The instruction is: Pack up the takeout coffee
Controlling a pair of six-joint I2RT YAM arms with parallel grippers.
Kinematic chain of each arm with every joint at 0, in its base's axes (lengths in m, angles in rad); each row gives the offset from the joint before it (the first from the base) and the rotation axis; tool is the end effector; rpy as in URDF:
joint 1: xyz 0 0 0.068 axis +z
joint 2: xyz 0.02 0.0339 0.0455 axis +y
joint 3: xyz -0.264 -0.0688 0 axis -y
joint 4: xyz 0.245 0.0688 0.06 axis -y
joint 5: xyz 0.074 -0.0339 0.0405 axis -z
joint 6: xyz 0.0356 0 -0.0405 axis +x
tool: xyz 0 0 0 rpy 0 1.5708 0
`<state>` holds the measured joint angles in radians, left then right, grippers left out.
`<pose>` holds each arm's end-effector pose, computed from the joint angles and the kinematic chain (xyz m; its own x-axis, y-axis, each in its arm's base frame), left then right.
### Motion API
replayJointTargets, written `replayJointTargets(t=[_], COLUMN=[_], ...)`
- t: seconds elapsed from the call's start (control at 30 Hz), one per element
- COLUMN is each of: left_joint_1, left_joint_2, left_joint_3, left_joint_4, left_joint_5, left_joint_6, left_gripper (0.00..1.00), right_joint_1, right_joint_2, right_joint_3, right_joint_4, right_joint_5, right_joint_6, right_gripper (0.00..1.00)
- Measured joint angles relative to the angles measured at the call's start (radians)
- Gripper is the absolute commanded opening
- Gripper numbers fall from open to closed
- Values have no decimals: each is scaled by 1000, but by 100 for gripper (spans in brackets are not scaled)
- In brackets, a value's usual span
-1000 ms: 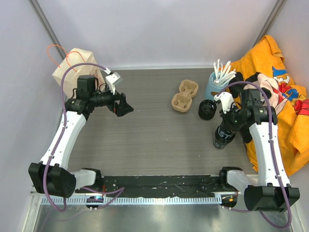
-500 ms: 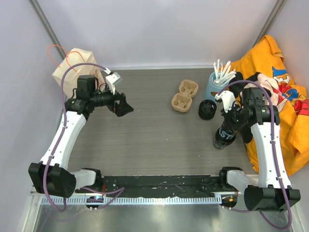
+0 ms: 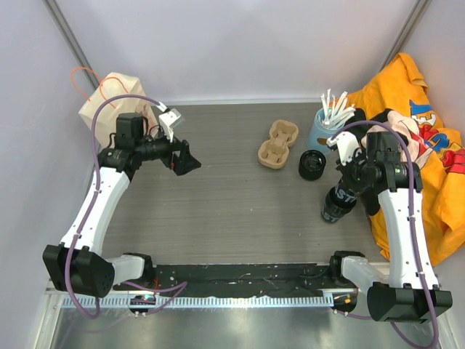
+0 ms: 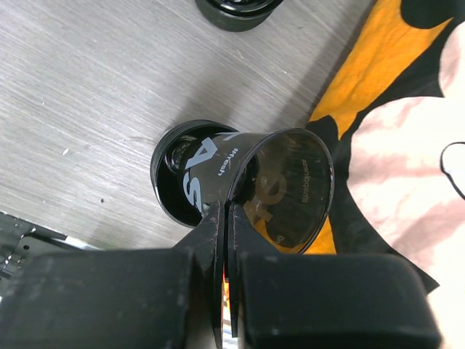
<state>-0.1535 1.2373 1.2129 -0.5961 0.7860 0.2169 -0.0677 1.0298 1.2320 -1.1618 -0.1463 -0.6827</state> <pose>0.2537 -0.0647 0.3593 -0.4155 0.2182 -0.8831 0.7847 0.5769 -0.2267 0.1746 -0.0066 0.3583 -0.6235 -0.5833 -0.5205 -0.5283 0.8052 -0.2694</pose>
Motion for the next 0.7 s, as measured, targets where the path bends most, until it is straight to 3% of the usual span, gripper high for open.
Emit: replayJointTargets(t=[0.7], left_joint_1=[0], left_joint_2=[0], left_joint_3=[0], left_joint_4=[0], left_joint_5=[-1], left_joint_6=[-1], left_gripper=[99], right_joint_1=[0], right_joint_2=[-24], right_joint_3=[102], right_joint_4=[-19], right_joint_5=[3], right_joint_6=[3], right_gripper=[1])
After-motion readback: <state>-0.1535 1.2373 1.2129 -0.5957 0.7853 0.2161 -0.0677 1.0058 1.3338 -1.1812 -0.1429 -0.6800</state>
